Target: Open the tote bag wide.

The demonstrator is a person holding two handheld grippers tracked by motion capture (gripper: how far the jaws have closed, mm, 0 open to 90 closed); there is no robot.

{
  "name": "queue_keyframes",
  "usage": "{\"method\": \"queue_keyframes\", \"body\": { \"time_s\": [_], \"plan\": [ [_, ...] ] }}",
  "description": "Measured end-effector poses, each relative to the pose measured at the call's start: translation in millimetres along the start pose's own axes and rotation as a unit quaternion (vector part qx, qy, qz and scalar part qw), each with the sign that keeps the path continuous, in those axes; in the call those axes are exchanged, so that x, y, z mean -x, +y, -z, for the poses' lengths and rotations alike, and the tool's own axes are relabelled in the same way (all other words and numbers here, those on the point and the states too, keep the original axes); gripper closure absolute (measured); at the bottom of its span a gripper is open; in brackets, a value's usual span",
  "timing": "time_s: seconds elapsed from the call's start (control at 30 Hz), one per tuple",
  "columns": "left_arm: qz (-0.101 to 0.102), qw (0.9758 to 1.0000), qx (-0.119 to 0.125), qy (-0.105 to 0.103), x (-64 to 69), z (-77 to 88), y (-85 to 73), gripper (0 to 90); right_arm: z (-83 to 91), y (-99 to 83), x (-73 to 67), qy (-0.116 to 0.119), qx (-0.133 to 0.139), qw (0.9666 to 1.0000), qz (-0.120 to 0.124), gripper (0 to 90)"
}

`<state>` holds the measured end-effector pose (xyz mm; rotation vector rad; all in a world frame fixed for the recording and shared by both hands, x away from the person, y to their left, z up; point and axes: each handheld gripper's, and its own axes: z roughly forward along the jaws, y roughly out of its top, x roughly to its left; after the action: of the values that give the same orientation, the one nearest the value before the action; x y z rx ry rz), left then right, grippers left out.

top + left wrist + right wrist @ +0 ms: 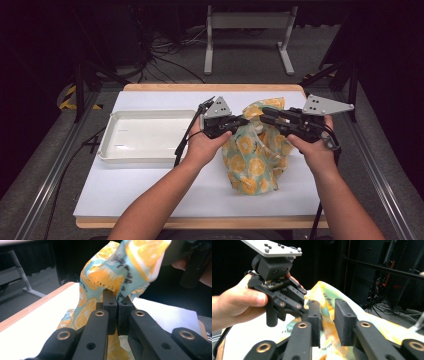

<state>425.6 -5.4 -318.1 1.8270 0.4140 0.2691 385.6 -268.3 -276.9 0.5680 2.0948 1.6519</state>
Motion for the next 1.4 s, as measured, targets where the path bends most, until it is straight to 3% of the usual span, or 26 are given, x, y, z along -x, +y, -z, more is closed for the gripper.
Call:
{"method": "queue_keyframes", "body": {
  "time_s": [0.17,0.33,0.4,0.6,0.67,0.73,0.77,0.8,0.87,0.9,1.03,1.3,1.4],
  "plan": [
    [0.006,1.0000,0.002,0.004,-3.1,3.0,-1.4,88.0,16.7,-7.4,0.4,-0.031,0.007,0.9995,0.005,60.3],
    [0.005,1.0000,0.002,0.005,-5.4,5.6,-1.7,87.8,30.3,-15.0,4.3,-0.047,0.020,0.9987,-0.001,55.3],
    [0.005,1.0000,0.001,0.004,-5.7,6.3,-1.8,87.6,33.0,-23.1,6.8,-0.052,0.010,0.9986,-0.002,49.4],
    [0.011,0.9999,0.003,0.002,-6.8,8.0,-2.2,87.3,34.5,-44.7,11.5,-0.070,-0.009,0.9975,-0.004,46.4],
    [0.012,0.9999,0.002,0.001,-7.4,9.2,-2.3,87.2,33.2,-50.2,14.2,-0.077,-0.023,0.9968,-0.003,49.8],
    [0.015,0.9999,0.003,0.000,-7.4,9.6,-2.8,87.0,31.6,-54.3,17.4,-0.084,-0.039,0.9957,0.000,60.7],
    [0.017,0.9999,0.002,-0.002,-7.4,10.0,-3.0,86.9,31.2,-55.8,19.4,-0.089,-0.052,0.9946,0.003,70.7],
    [0.017,0.9999,0.002,-0.002,-7.4,10.0,-3.0,86.7,31.2,-55.8,19.4,-0.089,-0.052,0.9946,0.003,70.7],
    [0.016,0.9999,0.001,-0.005,-7.2,11.4,-3.7,86.4,32.1,-55.9,23.4,-0.097,-0.062,0.9933,0.010,87.4],
    [0.016,0.9999,0.002,-0.005,-7.1,12.2,-3.7,86.2,33.1,-54.6,24.0,-0.098,-0.058,0.9935,0.007,89.3],
    [0.020,0.9997,0.006,-0.016,-5.9,18.1,-3.3,85.7,36.4,-47.3,21.8,-0.088,-0.049,0.9949,-0.001,89.7],
    [0.010,0.9998,0.008,-0.015,-1.8,31.6,-4.8,82.5,42.2,-33.1,13.1,-0.069,-0.035,0.9969,-0.005,89.7],
    [0.014,0.9996,0.007,-0.025,0.9,41.4,-7.3,82.7,42.1,-22.7,3.9,-0.050,-0.037,0.9980,0.002,89.7]
  ]
}}
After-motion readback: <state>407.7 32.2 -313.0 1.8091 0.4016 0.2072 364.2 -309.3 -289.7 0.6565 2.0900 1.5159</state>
